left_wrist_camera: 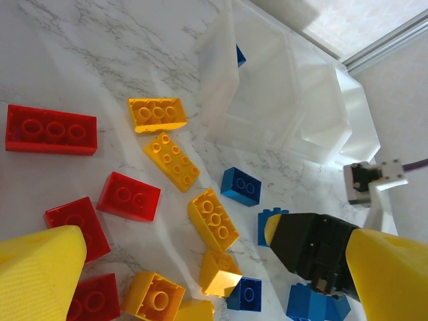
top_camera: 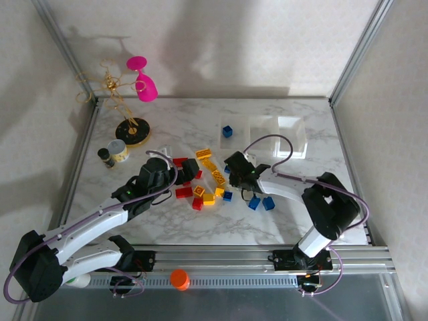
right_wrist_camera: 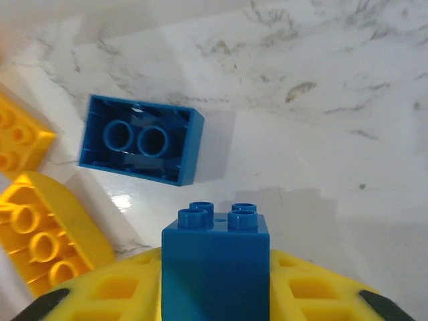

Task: Sort the legos into containers by color
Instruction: Pick up the lego from the center of the table, then place the lego in the container.

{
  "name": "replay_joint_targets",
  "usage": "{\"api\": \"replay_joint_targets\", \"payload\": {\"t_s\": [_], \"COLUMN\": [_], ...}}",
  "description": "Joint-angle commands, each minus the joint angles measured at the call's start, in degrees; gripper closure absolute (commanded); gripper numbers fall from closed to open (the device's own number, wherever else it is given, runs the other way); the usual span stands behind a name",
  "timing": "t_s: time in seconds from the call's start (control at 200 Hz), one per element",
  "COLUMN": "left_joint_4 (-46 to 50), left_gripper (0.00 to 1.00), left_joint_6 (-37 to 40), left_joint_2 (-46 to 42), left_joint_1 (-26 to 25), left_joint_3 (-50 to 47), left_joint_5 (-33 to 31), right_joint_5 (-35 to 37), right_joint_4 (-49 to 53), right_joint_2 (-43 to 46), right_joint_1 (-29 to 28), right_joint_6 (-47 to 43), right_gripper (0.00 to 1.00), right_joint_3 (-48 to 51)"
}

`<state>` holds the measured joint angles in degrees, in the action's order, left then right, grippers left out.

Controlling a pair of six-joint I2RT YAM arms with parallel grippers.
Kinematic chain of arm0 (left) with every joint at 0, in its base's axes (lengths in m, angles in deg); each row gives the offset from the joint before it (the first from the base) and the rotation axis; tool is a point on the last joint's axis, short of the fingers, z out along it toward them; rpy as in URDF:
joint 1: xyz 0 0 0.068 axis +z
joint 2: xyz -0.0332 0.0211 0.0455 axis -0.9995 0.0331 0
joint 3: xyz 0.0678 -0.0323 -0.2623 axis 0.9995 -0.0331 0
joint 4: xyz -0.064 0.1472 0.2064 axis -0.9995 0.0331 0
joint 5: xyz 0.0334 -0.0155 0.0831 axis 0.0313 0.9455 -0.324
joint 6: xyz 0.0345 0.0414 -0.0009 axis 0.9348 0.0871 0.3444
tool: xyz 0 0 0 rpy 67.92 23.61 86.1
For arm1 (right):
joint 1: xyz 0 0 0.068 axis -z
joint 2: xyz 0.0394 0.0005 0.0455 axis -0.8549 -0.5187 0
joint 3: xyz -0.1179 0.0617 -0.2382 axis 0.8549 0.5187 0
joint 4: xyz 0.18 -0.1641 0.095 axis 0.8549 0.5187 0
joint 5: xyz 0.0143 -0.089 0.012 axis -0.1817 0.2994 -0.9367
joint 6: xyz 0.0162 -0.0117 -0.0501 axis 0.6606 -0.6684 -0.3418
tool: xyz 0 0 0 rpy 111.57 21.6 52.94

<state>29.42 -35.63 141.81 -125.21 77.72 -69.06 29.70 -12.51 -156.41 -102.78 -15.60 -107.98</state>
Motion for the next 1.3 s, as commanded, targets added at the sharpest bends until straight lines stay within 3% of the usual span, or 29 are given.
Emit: {"api": "replay_joint_targets", "payload": {"t_s": [0.0, 0.315, 0.681, 0.901, 1.292], "left_joint_4": [0.9, 0.2, -1.7, -2.9, -4.5], "left_gripper": [0.00, 0.00, 0.00, 0.00, 0.00], "left_joint_6": [1.0, 1.9, 2.6, 1.7, 1.7], "left_joint_2": [0.1, 2.6, 7.1, 9.6, 12.6], "left_joint_1": [-0.5, -0.3, 1.8, 4.2, 5.9], "left_joint_3": [2.8, 7.1, 9.8, 9.9, 10.6], "left_joint_5": [-1.6, -3.9, -5.6, -4.5, -2.6], "right_joint_5": [3.9, 4.8, -1.1, -0.7, -1.0], "right_joint_4": [3.6, 2.8, 0.0, 1.1, 0.7], "right_joint_2": [3.4, -2.5, -17.1, -25.1, -29.2], "right_joint_1": [-0.4, 3.9, 11.6, 13.4, 14.9], "right_joint_6": [-3.6, -13.7, -20.3, -23.1, -24.7], "right_gripper": [0.71, 0.72, 0.72, 0.70, 0.60], "right_joint_3": [-4.0, -14.9, -30.4, -38.8, -41.3]}}
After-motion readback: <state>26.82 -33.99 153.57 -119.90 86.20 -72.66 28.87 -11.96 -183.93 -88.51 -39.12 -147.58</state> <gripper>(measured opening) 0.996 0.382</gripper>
